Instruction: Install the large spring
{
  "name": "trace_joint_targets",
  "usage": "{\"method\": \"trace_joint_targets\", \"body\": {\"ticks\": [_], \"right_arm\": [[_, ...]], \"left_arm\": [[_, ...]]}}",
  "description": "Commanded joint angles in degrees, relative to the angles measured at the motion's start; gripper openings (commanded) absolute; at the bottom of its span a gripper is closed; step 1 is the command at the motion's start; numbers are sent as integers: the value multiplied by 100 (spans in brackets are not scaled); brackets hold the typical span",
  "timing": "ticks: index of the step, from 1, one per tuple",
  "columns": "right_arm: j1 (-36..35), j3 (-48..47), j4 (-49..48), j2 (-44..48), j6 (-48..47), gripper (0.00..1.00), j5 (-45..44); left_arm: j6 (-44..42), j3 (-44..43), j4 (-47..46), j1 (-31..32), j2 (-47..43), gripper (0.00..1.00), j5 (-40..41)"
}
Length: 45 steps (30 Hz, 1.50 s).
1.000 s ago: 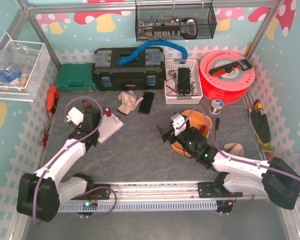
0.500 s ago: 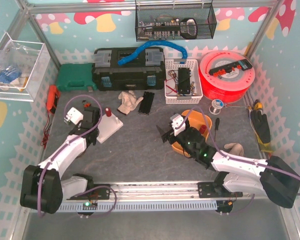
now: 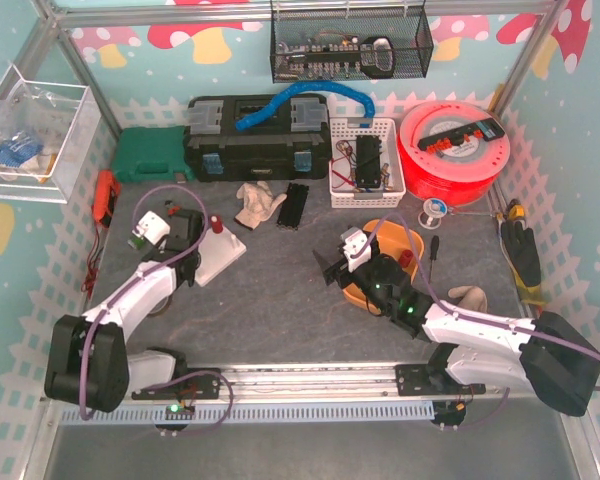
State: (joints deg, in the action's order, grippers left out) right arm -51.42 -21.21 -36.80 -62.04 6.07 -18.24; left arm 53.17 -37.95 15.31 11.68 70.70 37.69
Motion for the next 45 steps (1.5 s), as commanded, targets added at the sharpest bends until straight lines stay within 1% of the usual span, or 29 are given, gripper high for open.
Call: {"method": "trace_joint_targets", "body": {"ticks": [1,4,9,14,21,25,33,37,40,42,45], "right_arm": [[7,-72,-23,18,-44,99,-49],[3,-74,-21,21,-50,99,-53],[5,-76,-21,26,-52,99,-44],[3,-75,-21,30,-53,99,-40],[9,-70,-25,18,-55,99,-74],[9,-73,-5,-4,-58,99,-142],[9,-89,63,20,-79,99,-277],[17,-122,130,21,37,99,-323],[49,-223,347,7,280,99,-470],[90,-376,666,-32,555,99,-587],[237,-811,1404,-153,1066,99,-714]], "left_arm": [[-60,-203,-31,-37,161,0,-18],[-61,-221,-34,-43,248,1,-42],[-6,-212,-33,-51,350,7,-51],[39,-247,-31,-61,477,20,-96],[123,-241,-28,-78,567,33,-171],[124,-226,-26,-94,558,36,-230],[75,-164,-22,-131,363,47,-327],[-49,-152,1,-131,124,48,-393],[-246,-163,-29,-131,-153,49,-561],[-450,-162,-109,-131,-361,52,-778],[-763,53,-598,-128,-726,64,-1392]]}}
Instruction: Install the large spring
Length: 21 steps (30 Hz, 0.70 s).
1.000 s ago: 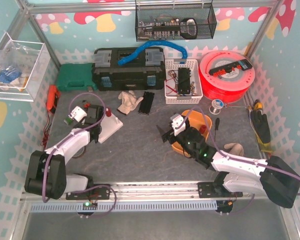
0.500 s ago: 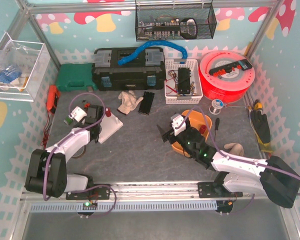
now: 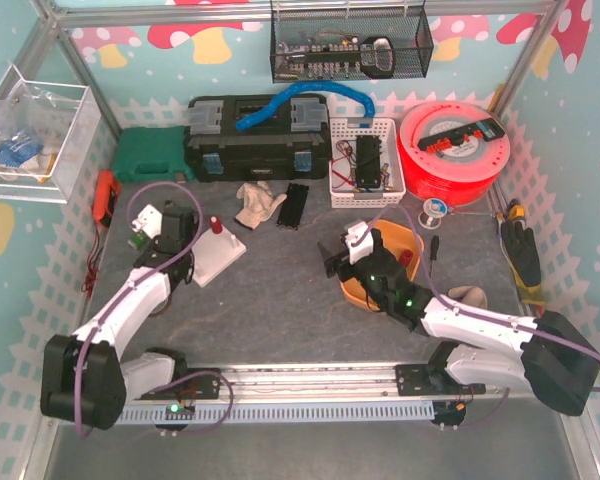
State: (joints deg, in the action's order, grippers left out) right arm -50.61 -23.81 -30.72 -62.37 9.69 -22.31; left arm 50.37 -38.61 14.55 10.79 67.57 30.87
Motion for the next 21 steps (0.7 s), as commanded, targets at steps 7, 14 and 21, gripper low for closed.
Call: {"method": "trace_joint_targets", "body": {"ticks": [7,14,21], "right_arm": [[539,-1239,2676,-455,1703,99,-555],[1496,-1334,4150,-331,3089,97,-589],[1979,-1312,4765,177,3645,84,-1170]], "left_arm": [[-1125,966,-2264,-1,-1113,99,-3040],[-1668,1042,-2742,429,-922,99,-4423],[-2063,1358,-3205,1253,-880,99,-4313]]}}
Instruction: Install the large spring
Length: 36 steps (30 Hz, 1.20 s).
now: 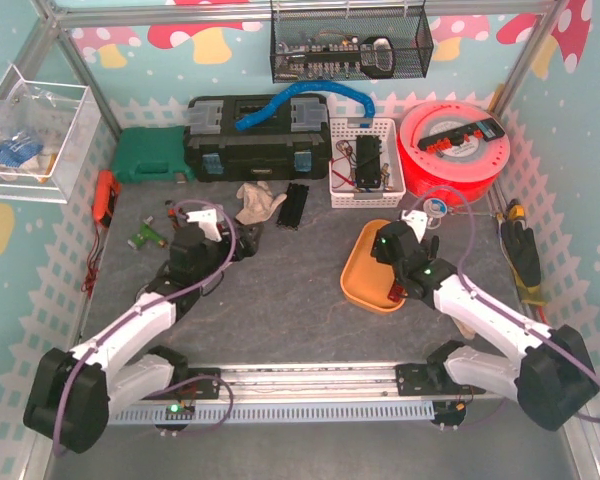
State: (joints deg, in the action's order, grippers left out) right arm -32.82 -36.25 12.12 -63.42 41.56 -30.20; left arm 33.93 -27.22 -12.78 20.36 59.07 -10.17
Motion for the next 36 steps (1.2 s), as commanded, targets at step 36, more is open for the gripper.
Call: {"method": "trace_joint_targets", "body": {"ticks": [36], "right_arm": [[874,-566,676,-1753,1205,61,154]], "left_arm": [[-959,874,-663,803,-1345,99,884]]}}
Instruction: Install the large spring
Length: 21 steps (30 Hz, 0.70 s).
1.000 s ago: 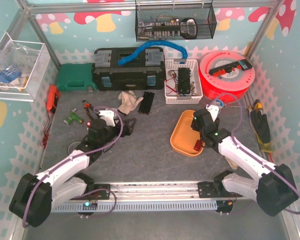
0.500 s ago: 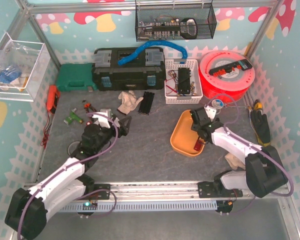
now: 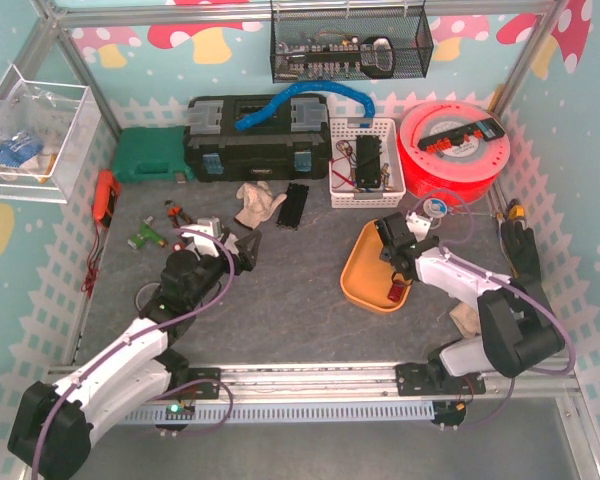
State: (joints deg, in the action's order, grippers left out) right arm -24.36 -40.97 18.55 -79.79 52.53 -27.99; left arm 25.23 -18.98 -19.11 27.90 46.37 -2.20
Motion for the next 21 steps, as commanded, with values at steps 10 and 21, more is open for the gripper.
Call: {"method": "trace_joint_targets", "body": {"ticks": [10,21], "right_arm": [[28,-40,-287,-409,-171,57,-246],[28,430,-1421,-201,-1608,27,271]], "left_arm": [[-110,57,4,66,-128,99,139],[-107,49,9,84,-150,99,174]]}}
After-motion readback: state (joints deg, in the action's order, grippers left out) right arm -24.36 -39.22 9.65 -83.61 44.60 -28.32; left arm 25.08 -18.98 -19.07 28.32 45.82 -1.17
